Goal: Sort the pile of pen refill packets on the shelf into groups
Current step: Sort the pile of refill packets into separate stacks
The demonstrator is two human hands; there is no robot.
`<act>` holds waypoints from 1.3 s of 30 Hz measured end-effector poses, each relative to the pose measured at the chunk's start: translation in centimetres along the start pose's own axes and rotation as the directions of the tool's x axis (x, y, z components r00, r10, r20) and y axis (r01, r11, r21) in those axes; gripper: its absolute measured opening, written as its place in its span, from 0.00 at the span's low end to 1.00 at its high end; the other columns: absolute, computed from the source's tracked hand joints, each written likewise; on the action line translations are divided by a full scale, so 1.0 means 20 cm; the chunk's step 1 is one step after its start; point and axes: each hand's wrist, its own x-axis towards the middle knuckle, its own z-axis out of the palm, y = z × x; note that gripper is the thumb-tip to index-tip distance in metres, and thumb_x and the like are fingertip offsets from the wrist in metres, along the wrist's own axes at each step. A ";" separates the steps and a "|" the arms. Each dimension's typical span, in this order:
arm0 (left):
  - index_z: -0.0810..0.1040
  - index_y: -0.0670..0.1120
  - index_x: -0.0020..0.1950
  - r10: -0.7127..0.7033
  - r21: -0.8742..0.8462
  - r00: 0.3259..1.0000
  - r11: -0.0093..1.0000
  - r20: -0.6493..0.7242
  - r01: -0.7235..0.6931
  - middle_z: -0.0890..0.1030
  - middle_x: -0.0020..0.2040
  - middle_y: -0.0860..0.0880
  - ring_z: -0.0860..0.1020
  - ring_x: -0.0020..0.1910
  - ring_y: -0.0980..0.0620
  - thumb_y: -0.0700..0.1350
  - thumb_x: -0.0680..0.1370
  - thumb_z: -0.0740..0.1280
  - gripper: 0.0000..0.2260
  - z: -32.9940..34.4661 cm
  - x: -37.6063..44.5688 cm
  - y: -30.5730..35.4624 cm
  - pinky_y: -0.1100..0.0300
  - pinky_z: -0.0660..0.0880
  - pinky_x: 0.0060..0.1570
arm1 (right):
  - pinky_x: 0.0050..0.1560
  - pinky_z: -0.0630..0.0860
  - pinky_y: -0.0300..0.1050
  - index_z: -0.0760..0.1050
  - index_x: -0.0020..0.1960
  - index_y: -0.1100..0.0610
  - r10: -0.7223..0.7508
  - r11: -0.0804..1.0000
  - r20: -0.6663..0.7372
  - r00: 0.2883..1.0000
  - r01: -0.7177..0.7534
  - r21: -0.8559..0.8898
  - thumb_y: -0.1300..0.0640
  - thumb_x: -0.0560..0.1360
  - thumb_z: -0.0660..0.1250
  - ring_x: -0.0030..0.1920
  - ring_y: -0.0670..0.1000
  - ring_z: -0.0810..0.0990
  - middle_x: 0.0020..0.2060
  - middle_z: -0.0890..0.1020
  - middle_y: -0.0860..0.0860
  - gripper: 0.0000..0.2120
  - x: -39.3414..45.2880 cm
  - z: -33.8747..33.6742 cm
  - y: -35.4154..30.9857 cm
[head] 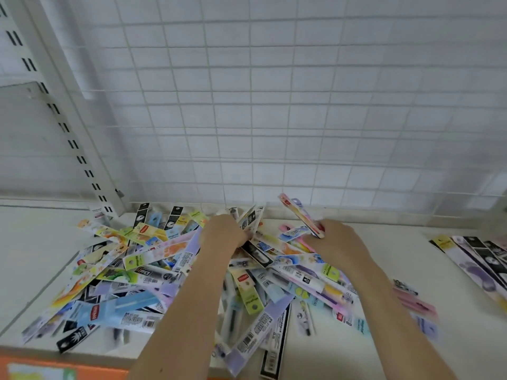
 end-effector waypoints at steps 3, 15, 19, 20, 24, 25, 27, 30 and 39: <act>0.78 0.41 0.50 -0.038 0.003 0.999 0.999 0.003 0.038 0.78 0.38 0.48 0.80 0.43 0.47 0.57 0.74 0.66 0.20 0.01 -0.03 0.00 0.59 0.73 0.40 | 0.32 0.68 0.43 0.65 0.34 0.49 -0.048 0.999 0.033 0.998 0.048 0.009 0.50 0.74 0.63 0.37 0.54 0.79 0.32 0.76 0.50 0.12 0.01 0.00 -0.02; 0.72 0.40 0.38 -0.100 -0.494 0.991 0.859 0.093 0.133 0.78 0.30 0.48 0.64 0.20 0.55 0.39 0.74 0.62 0.05 -0.27 -0.32 -0.10 0.68 0.61 0.20 | 0.30 0.66 0.43 0.63 0.34 0.48 -0.150 0.987 0.095 0.984 0.155 -0.043 0.52 0.77 0.59 0.32 0.51 0.74 0.30 0.73 0.48 0.13 0.05 0.00 -0.05; 0.75 0.40 0.35 -0.161 -0.594 0.987 0.794 0.001 0.130 0.71 0.15 0.53 0.63 0.16 0.55 0.38 0.74 0.62 0.08 -0.32 -0.46 -0.25 0.67 0.60 0.21 | 0.29 0.64 0.42 0.62 0.33 0.48 -0.207 0.976 0.123 0.971 0.214 -0.049 0.54 0.79 0.56 0.31 0.47 0.70 0.30 0.72 0.48 0.16 0.06 0.05 -0.14; 0.75 0.40 0.33 -0.184 -0.619 0.982 0.777 -0.044 0.118 0.69 0.14 0.53 0.64 0.19 0.53 0.38 0.74 0.63 0.10 -0.32 -0.49 -0.30 0.65 0.60 0.23 | 0.29 0.63 0.41 0.62 0.33 0.48 -0.227 0.971 0.131 0.965 0.234 -0.044 0.55 0.79 0.55 0.31 0.47 0.70 0.31 0.72 0.48 0.16 0.06 0.06 -0.17; 0.75 0.38 0.43 -0.281 -0.722 0.943 0.688 -0.180 0.068 0.75 0.24 0.52 0.66 0.28 0.51 0.38 0.74 0.62 0.04 -0.31 -0.58 -0.46 0.60 0.62 0.30 | 0.29 0.64 0.40 0.67 0.40 0.53 -0.302 0.950 0.164 0.939 0.311 -0.030 0.57 0.79 0.56 0.30 0.46 0.70 0.31 0.72 0.48 0.09 0.08 0.14 -0.29; 0.75 0.38 0.42 -0.304 -0.727 0.930 0.684 -0.209 0.060 0.73 0.26 0.51 0.66 0.29 0.51 0.38 0.75 0.62 0.05 -0.30 -0.60 -0.50 0.60 0.62 0.31 | 0.30 0.66 0.41 0.68 0.43 0.54 -0.315 0.946 0.165 0.935 0.323 -0.023 0.56 0.79 0.57 0.30 0.47 0.71 0.31 0.72 0.48 0.07 0.08 0.17 -0.32; 0.74 0.39 0.35 -0.320 -0.735 0.917 0.676 -0.240 0.044 0.72 0.28 0.49 0.69 0.30 0.50 0.38 0.77 0.61 0.10 -0.29 -0.63 -0.55 0.60 0.64 0.30 | 0.35 0.68 0.42 0.70 0.46 0.54 -0.339 0.934 0.162 0.927 0.352 -0.057 0.54 0.78 0.59 0.34 0.50 0.74 0.32 0.72 0.47 0.05 0.09 0.22 -0.37; 0.75 0.40 0.39 -0.347 -0.818 0.905 0.575 -0.246 -0.002 0.75 0.30 0.46 0.75 0.30 0.49 0.40 0.79 0.60 0.11 -0.26 -0.64 -0.61 0.61 0.72 0.34 | 0.39 0.70 0.43 0.71 0.48 0.55 -0.342 0.926 0.172 0.924 0.363 -0.108 0.50 0.78 0.59 0.38 0.52 0.75 0.33 0.74 0.48 0.08 0.10 0.28 -0.43; 0.60 0.44 0.33 -0.282 -0.698 0.884 0.713 -0.374 -0.068 0.62 0.27 0.47 0.61 0.26 0.50 0.46 0.79 0.62 0.18 -0.22 -0.58 -0.65 0.61 0.60 0.28 | 0.37 0.72 0.43 0.74 0.45 0.56 -0.219 0.947 0.251 0.943 0.268 -0.178 0.40 0.76 0.59 0.37 0.54 0.76 0.32 0.74 0.49 0.19 0.20 0.38 -0.52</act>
